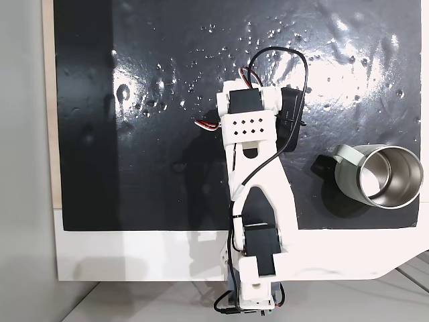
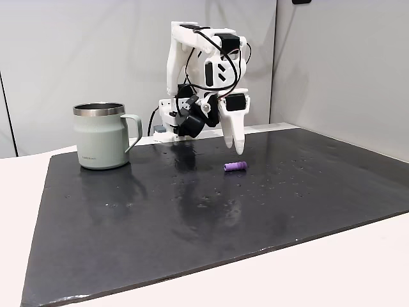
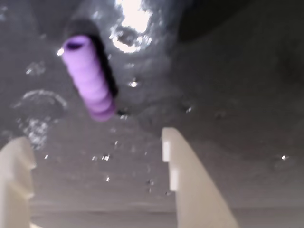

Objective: Grasp a pengrip and put it in the cup.

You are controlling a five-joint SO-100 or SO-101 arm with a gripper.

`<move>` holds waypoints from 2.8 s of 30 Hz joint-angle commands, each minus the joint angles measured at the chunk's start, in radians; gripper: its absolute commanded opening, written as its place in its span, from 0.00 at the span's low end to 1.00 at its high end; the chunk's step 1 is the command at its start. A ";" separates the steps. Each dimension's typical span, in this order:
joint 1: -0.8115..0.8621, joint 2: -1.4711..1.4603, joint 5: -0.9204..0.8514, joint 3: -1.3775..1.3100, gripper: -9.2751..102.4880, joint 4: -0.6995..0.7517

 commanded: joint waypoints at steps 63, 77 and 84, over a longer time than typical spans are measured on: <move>0.011 0.083 0.034 -0.741 0.08 0.402; 0.091 0.341 -0.021 -0.586 0.08 0.422; 0.195 0.497 -0.126 -0.489 0.08 0.425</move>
